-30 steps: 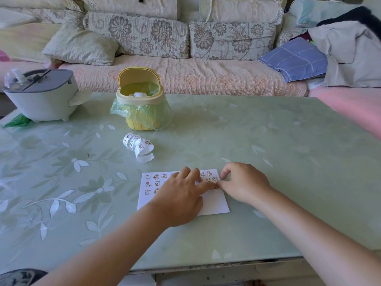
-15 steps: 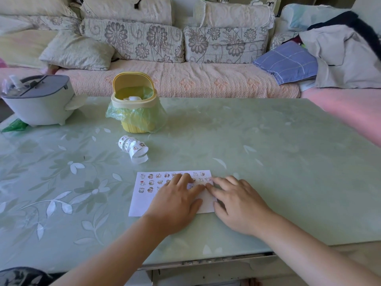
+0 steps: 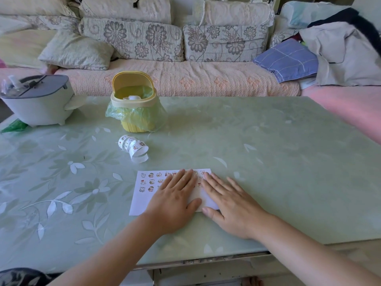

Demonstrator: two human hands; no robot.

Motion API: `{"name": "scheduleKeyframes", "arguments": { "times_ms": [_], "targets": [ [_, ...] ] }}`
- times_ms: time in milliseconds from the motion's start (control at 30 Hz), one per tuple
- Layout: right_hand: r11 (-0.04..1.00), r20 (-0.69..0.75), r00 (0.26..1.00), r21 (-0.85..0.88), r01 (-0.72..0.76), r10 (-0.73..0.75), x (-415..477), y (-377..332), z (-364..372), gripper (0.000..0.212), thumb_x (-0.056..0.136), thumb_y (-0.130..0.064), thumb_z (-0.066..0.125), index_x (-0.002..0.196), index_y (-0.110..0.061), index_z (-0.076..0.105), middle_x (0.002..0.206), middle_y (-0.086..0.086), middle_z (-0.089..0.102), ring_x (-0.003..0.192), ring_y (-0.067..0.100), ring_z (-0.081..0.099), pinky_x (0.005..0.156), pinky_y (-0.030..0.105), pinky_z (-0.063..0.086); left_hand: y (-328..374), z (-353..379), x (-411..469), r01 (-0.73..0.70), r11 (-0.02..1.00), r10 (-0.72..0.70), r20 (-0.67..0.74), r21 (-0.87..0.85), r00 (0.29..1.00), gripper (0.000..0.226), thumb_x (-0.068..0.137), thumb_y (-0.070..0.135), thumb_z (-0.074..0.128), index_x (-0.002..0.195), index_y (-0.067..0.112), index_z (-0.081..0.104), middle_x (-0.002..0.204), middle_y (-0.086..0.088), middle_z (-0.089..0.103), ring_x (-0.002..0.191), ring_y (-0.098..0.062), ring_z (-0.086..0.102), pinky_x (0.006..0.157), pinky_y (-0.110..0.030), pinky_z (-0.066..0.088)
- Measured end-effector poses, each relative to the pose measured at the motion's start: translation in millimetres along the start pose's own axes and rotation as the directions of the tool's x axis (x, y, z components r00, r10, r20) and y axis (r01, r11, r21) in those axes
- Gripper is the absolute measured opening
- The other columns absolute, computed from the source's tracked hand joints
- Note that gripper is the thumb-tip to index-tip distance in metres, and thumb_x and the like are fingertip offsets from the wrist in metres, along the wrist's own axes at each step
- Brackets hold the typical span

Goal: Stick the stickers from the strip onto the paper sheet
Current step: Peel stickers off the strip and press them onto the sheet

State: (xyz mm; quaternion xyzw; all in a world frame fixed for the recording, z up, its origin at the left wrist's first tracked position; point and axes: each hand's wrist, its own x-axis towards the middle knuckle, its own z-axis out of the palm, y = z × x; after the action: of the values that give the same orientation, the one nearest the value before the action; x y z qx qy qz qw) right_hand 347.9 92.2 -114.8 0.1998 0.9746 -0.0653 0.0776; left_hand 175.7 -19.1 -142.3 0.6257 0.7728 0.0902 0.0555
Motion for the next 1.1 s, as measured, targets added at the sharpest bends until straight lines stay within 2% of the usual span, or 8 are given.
{"name": "scheduleKeyframes", "arguments": {
  "times_ms": [200,300,467,600,700,833,967,1100],
  "targets": [
    [0.99,-0.027,0.995,-0.107,-0.096,0.093,-1,-5,-4,0.105,0.074,-0.072,-0.02,0.16,-0.015,-0.001,0.166,-0.001,-0.014,0.152,0.01,-0.017,0.123,0.048,-0.01,0,1,-1,0.007,1.0,-0.008,0.018,0.008,1.0,0.085,0.079,0.067,-0.008,0.154,0.027,-0.011,0.156,0.013,-0.023,0.142,-0.002,-0.027,0.116,-0.028,-0.018],
    [0.991,-0.087,0.989,-0.059,-0.121,0.116,8,-14,-4,0.11,0.07,-0.073,-0.026,0.16,-0.013,-0.003,0.166,0.001,-0.016,0.152,0.013,-0.019,0.124,0.043,-0.008,-1,0,-1,-0.014,1.0,0.014,0.026,0.011,1.0,0.086,0.078,0.067,-0.012,0.152,0.023,-0.015,0.154,0.011,-0.027,0.141,-0.004,-0.029,0.114,-0.026,-0.021],
    [0.998,-0.075,0.997,0.065,-0.016,0.021,34,-26,-6,0.094,0.083,-0.07,-0.018,0.159,-0.015,-0.009,0.164,-0.001,-0.023,0.149,0.009,-0.025,0.122,0.029,-0.014,-10,-5,1,-0.025,0.981,0.024,-0.008,-0.193,1.0,0.067,0.096,0.042,0.017,0.156,0.021,-0.002,0.164,0.003,-0.008,0.147,-0.006,-0.016,0.112,-0.014,-0.017],
    [0.995,-0.012,1.0,0.095,-0.012,0.013,46,-28,5,0.115,0.063,-0.077,-0.032,0.158,-0.018,-0.013,0.164,-0.003,-0.025,0.148,0.007,-0.027,0.124,0.033,-0.011,-25,-8,-8,0.017,1.0,-0.017,-0.001,-0.008,1.0,0.084,0.08,0.06,-0.009,0.156,0.023,-0.004,0.162,0.007,-0.012,0.148,-0.007,-0.016,0.115,-0.027,-0.019],
    [0.992,-0.004,0.998,0.115,-0.061,0.062,45,-25,4,0.107,0.067,-0.076,-0.021,0.158,-0.018,-0.015,0.162,-0.005,-0.028,0.147,0.006,-0.028,0.122,0.03,-0.014,-39,-11,-18,0.157,0.987,-0.158,0.032,0.032,0.987,0.089,0.083,0.071,-0.001,0.155,0.021,-0.01,0.159,0.009,-0.022,0.145,-0.006,-0.023,0.119,-0.032,-0.015],
    [0.989,0.006,0.992,0.076,-0.125,0.125,42,-25,4,0.103,0.07,-0.075,-0.017,0.157,-0.02,-0.018,0.161,-0.006,-0.032,0.147,0.006,-0.03,0.123,0.035,-0.013,-58,-19,-32,0.238,0.97,-0.24,0.044,0.044,0.97,0.082,0.093,0.067,0.011,0.155,0.019,-0.013,0.16,0.005,-0.023,0.145,-0.007,-0.025,0.117,-0.029,-0.016],
    [0.969,0.048,0.972,0.089,-0.231,0.228,45,-31,-3,0.082,0.096,-0.067,0.007,0.159,-0.018,-0.011,0.163,-0.003,-0.026,0.149,0.009,-0.025,0.124,0.041,-0.01,-67,-23,-42,0.242,0.97,-0.242,0.045,-0.002,0.969,0.078,0.098,0.062,0.018,0.156,0.018,-0.011,0.161,0.004,-0.021,0.146,-0.008,-0.023,0.117,-0.026,-0.014],
    [0.97,-0.069,0.973,0.121,-0.212,0.221,57,-37,-19,0.066,0.103,-0.057,0.023,0.159,-0.024,0.014,0.168,0.002,-0.011,0.154,0.016,-0.012,0.124,0.045,-0.002,-74,-36,-38,0.224,0.96,-0.237,-0.063,-0.17,0.969,0.064,0.099,0.048,0.041,0.155,0.02,0.023,0.163,0.003,0.013,0.151,-0.014,0.005,0.121,-0.03,0.008]
  ]
}}
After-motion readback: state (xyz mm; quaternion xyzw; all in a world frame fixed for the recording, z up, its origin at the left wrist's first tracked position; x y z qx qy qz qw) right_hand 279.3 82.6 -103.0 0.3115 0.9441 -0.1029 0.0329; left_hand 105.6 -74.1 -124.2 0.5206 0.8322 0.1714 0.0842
